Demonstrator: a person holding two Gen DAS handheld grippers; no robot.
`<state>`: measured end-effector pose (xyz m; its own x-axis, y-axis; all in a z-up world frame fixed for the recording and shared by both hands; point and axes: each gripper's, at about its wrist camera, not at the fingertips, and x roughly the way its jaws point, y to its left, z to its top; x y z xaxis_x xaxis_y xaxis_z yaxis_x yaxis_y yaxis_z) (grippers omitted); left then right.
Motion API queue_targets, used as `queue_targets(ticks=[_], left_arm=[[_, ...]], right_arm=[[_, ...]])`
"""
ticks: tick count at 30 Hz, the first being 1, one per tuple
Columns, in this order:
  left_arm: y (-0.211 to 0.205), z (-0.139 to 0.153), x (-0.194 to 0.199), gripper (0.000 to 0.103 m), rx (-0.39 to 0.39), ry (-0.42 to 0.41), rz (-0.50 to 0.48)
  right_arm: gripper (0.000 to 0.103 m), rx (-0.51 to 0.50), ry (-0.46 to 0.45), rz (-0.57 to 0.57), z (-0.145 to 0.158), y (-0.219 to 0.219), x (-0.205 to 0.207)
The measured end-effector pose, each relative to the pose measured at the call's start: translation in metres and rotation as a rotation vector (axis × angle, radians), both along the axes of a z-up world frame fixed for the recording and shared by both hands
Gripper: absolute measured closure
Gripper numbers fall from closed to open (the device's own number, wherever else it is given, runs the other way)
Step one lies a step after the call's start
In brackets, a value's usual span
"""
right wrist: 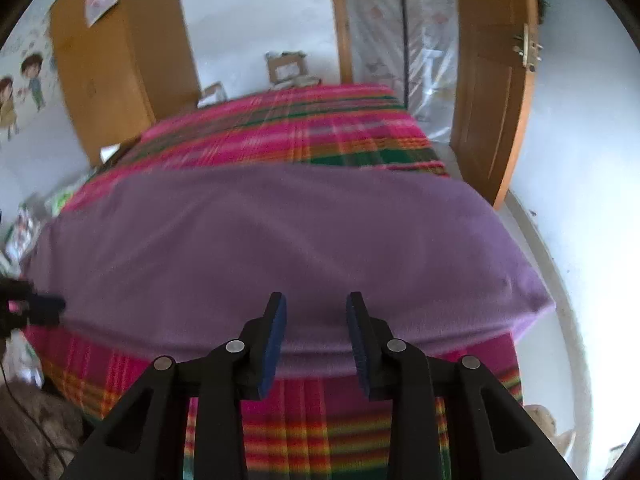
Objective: Fold clothes
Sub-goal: 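Lift both grippers away from the folded fleece and look over it, then move both grippers to the purple knit waistband of the pants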
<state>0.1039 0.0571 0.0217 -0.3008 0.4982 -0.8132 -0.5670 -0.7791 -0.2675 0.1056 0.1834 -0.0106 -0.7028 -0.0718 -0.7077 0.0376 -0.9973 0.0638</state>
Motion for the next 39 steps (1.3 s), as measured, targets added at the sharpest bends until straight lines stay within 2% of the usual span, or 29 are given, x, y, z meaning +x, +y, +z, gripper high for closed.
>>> queue_targets(ticks=[3,8,14,17,20,24,27,30,34,36,39], left_arm=[[0.006,0.0,-0.001,0.073,-0.017,0.017,0.001],[0.0,0.001,-0.003,0.073,0.001,0.013,0.023],[-0.017,0.008,0.007,0.073,0.037,0.025,0.073],[-0.037,0.018,0.012,0.073,0.071,0.048,0.122],[-0.056,0.022,0.012,0.073,0.076,0.063,0.189],[-0.079,0.017,0.01,0.073,0.079,0.055,0.279],[-0.097,0.011,0.013,0.073,0.075,0.046,0.336],[-0.115,0.007,0.016,0.073,0.075,0.036,0.385],[-0.144,0.008,0.023,0.073,0.095,0.045,0.458],[-0.16,0.012,0.026,0.073,0.107,0.061,0.505],[-0.185,0.02,0.032,0.073,0.127,0.09,0.588]], right_arm=[[0.065,0.01,-0.001,0.036,-0.003,-0.003,0.01],[0.064,0.069,-0.013,0.085,-0.012,-0.01,0.014],[0.064,0.055,-0.034,0.116,-0.003,-0.013,0.017],[0.064,-0.021,0.041,0.158,0.015,-0.018,0.018],[0.064,-0.035,0.082,0.148,0.021,-0.03,0.004],[0.064,-0.033,0.035,0.133,0.005,-0.047,-0.016],[0.064,-0.023,-0.002,0.125,-0.01,-0.055,-0.014],[0.064,0.014,0.015,0.121,-0.014,-0.06,-0.002],[0.064,0.021,0.003,0.099,-0.009,-0.06,-0.001],[0.064,-0.004,0.027,0.104,-0.001,-0.063,0.004],[0.064,-0.052,0.071,0.174,0.012,-0.082,0.002]])
